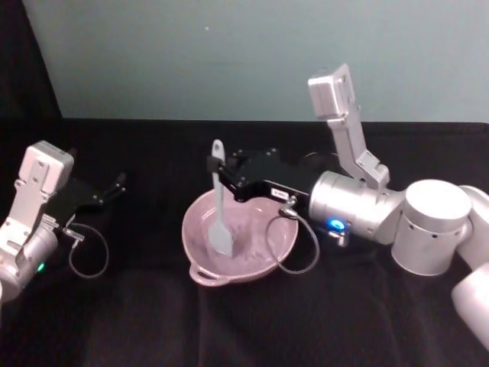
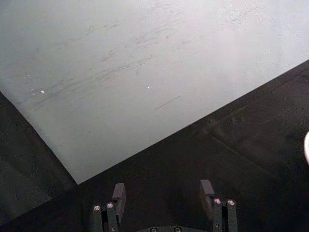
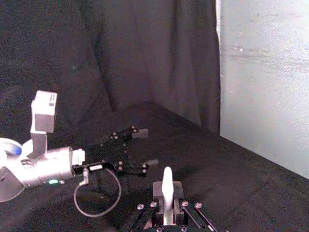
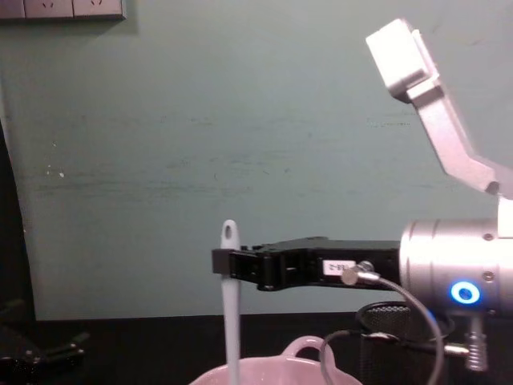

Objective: Use the one hand to pick up the spoon and stir the clear water in the bowl.

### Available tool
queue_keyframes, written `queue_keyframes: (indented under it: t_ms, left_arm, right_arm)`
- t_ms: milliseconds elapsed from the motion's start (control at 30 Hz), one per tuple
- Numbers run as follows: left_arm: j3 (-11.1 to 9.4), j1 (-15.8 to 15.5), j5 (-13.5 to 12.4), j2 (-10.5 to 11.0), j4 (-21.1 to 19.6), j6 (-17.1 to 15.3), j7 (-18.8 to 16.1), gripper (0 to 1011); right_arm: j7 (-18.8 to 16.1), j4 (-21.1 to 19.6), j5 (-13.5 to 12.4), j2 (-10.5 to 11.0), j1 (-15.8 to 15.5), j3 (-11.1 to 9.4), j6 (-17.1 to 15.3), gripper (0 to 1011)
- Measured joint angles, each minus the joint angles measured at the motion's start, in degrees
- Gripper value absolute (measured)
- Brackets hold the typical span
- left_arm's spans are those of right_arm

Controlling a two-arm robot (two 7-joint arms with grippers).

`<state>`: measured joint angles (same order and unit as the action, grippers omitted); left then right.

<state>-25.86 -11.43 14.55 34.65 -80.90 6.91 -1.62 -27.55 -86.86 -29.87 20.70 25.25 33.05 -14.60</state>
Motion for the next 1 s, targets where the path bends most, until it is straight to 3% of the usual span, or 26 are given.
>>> queue_keyframes:
  t_ms: [233,400,633,1000]
  left_arm:
    - [0.0,0.0,0.0,0.0,0.0,0.0,0.0,1011]
    - [0.0,0.0,0.0,0.0,0.0,0.0,0.0,1011]
    - [0.0,0.0,0.0,0.0,0.0,0.0,0.0,1011]
    - [0.0,0.0,0.0,0.0,0.0,0.0,0.0,1011]
  right_arm:
    - [-0.07,3.16,0.41,-1.81,1.77,0.89,2.7,119]
    - [0.79,6.27,2.21,-3.2,2.52,0.67,7.25,119]
    - [2.74,7.67,5.27,-3.76,2.22,-0.59,11.12,119]
    - [4.8,4.55,7.97,-1.54,-0.48,-3.16,9.71,119]
